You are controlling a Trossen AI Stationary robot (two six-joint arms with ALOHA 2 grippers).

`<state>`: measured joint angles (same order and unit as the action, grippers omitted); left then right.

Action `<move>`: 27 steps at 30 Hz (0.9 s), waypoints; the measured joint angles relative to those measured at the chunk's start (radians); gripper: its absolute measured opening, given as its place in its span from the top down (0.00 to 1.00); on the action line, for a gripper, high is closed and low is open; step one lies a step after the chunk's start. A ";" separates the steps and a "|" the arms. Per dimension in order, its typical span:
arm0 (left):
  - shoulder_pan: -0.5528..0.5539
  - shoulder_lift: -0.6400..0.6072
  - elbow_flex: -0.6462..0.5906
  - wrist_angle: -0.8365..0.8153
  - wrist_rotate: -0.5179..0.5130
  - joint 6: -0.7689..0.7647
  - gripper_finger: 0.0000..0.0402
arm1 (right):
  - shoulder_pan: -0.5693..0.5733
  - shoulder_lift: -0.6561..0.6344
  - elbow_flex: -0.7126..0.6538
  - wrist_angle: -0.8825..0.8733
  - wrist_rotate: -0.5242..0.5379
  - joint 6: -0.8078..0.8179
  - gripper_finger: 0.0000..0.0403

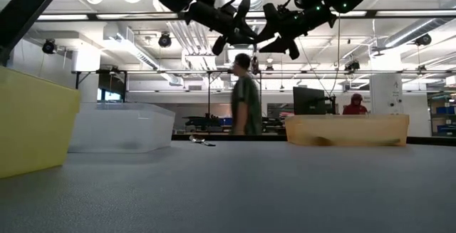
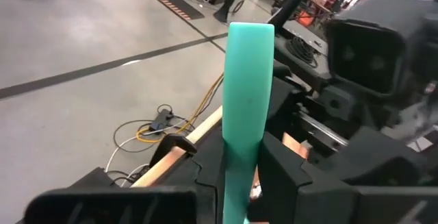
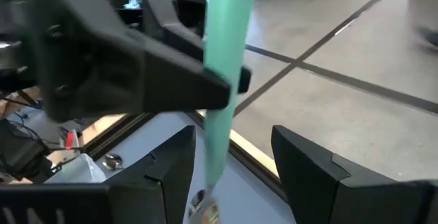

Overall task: Sort silverware by color (type)
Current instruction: Put the green spoon into the orange bin

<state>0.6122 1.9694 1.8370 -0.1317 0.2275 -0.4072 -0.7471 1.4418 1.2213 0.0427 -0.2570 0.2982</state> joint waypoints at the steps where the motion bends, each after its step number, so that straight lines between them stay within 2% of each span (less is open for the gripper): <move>1: -0.005 0.000 0.000 0.001 0.000 0.000 0.89 | 0.000 0.000 0.000 0.000 0.001 -0.003 0.54; 9: -0.020 0.003 0.000 0.020 -0.001 -0.003 0.89 | 0.000 0.000 0.000 0.003 0.023 -0.035 0.57; 13: -0.021 0.003 0.000 0.024 -0.002 -0.022 0.89 | 0.001 0.000 0.000 0.004 0.023 -0.055 0.69; 18: -0.021 0.003 0.000 0.024 -0.010 -0.022 0.89 | 0.002 0.000 0.000 0.003 0.026 -0.094 0.91; 21: -0.021 0.003 0.000 0.025 0.010 -0.025 0.88 | 0.001 -0.001 0.000 0.001 0.028 -0.116 0.92; 23: -0.021 0.003 0.000 0.026 0.024 -0.025 0.80 | 0.001 -0.002 0.000 -0.001 0.028 -0.118 0.92; 27: -0.025 0.003 0.000 0.030 0.037 -0.024 0.57 | -0.003 -0.006 0.000 -0.009 0.032 -0.139 0.92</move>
<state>0.5875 1.9724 1.8366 -0.1022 0.2649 -0.4309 -0.7504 1.4361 1.2217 0.0333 -0.2250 0.1589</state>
